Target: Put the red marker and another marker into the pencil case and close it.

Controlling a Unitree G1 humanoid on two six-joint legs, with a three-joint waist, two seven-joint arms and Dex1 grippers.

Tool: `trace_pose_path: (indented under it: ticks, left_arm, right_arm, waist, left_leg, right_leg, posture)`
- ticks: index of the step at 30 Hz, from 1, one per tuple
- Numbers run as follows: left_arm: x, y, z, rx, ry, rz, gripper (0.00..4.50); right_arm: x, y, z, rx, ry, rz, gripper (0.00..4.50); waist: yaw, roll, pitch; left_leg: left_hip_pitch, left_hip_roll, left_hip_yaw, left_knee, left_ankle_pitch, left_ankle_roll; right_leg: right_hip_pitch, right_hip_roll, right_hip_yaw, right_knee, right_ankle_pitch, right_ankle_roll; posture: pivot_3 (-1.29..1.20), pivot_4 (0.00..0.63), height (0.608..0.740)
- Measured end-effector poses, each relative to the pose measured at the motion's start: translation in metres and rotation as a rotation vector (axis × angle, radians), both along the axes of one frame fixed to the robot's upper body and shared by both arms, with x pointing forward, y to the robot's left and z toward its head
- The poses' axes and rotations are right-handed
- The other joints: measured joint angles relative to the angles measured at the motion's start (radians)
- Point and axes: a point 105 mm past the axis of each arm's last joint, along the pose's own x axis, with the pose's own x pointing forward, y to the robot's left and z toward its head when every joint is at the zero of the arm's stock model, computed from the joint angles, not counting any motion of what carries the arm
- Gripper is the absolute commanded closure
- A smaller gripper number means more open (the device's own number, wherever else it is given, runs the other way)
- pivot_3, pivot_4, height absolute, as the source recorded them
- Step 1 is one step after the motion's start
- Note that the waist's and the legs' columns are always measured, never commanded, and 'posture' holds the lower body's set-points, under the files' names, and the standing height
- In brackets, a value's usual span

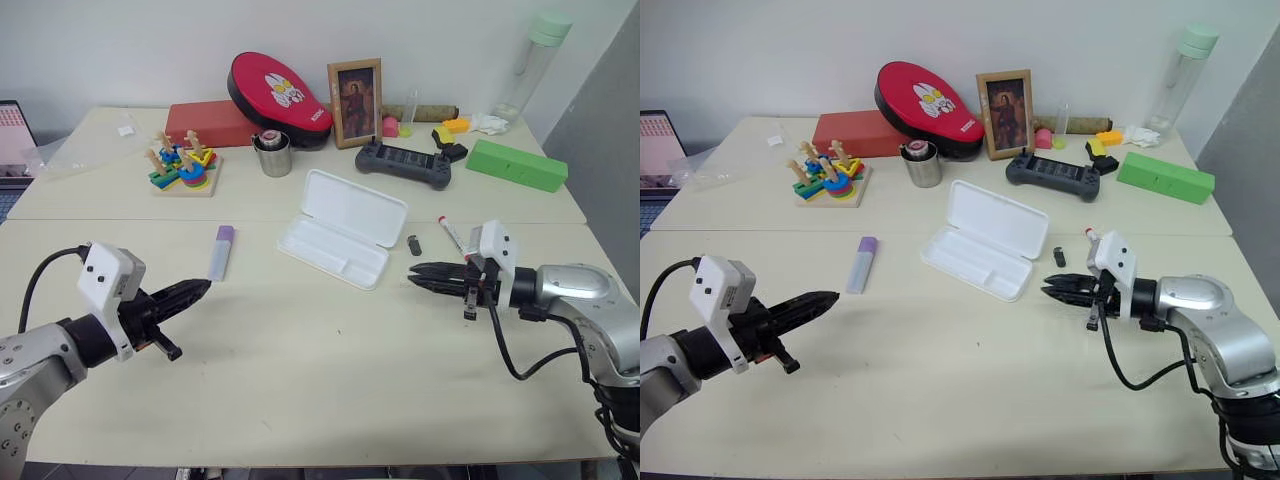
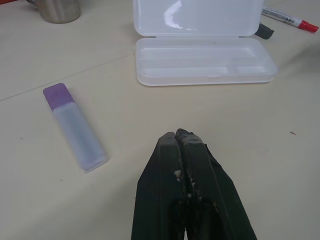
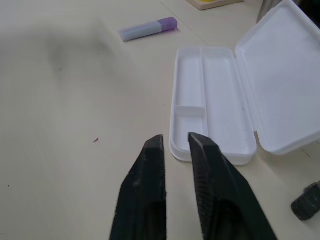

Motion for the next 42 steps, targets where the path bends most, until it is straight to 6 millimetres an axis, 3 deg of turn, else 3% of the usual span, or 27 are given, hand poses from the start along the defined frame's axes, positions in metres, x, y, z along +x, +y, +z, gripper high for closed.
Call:
trace_pose_path:
  ticks: [8, 22, 30, 36, 42]
  left_arm:
    - [0.0, -0.001, 0.007, 0.039, -0.007, -0.037, 4.5]
    - [0.003, -0.005, 0.025, 0.097, -0.047, -0.092, 4.5]
    - [0.005, -0.005, 0.027, 0.105, -0.058, -0.09, 4.5]
    - [0.006, -0.005, 0.029, 0.106, -0.069, -0.09, 4.5]
    - [0.006, -0.008, 0.027, 0.105, -0.061, -0.099, 4.5]
  right_arm:
    - [0.006, 0.022, -0.005, -0.069, -0.02, 0.085, 1.04]
    - [0.03, 0.063, -0.032, -0.281, -0.058, 0.174, 1.04]
    - [0.038, 0.066, -0.053, -0.372, -0.015, 0.158, 1.04]
    - [0.048, 0.064, -0.057, -0.419, 0.012, 0.105, 1.04]
    - [0.054, 0.062, -0.055, -0.444, 0.022, 0.072, 2.58]
  waist:
    - [-0.001, 0.0, 0.0]
    - [-0.003, 0.0, 0.0]
    - [-0.003, 0.0, 0.0]
    - [-0.003, 0.0, 0.0]
    - [-0.002, 0.0, 0.0]
  left_leg:
    - [0.0, 0.0, 0.0, 0.0, 0.0, 0.0]
    - [0.0, 0.0, 0.0, -0.001, 0.0, 0.0]
    - [0.0, 0.0, 0.0, -0.001, 0.0, 0.0]
    - [0.0, 0.0, 0.0, -0.001, 0.0, 0.0]
    - [0.0, 0.0, 0.0, -0.001, 0.0, 0.0]
  right_leg:
    - [0.0, 0.0, 0.0, 0.0, 0.0, 0.0]
    - [-0.002, 0.0, 0.0, 0.0, 0.0, 0.0]
    - [-0.001, 0.0, 0.0, 0.001, 0.0, 0.0]
    - [-0.002, 0.0, 0.0, 0.001, 0.0, 0.0]
    - [-0.001, 0.0, 0.0, 0.001, 0.0, 0.0]
  posture:
    - [0.0, 0.15, 0.74]
    - [0.0, 0.15, 0.74]
    - [0.0, 0.15, 0.74]
    - [0.0, 0.15, 0.74]
    - [0.0, 0.15, 0.74]
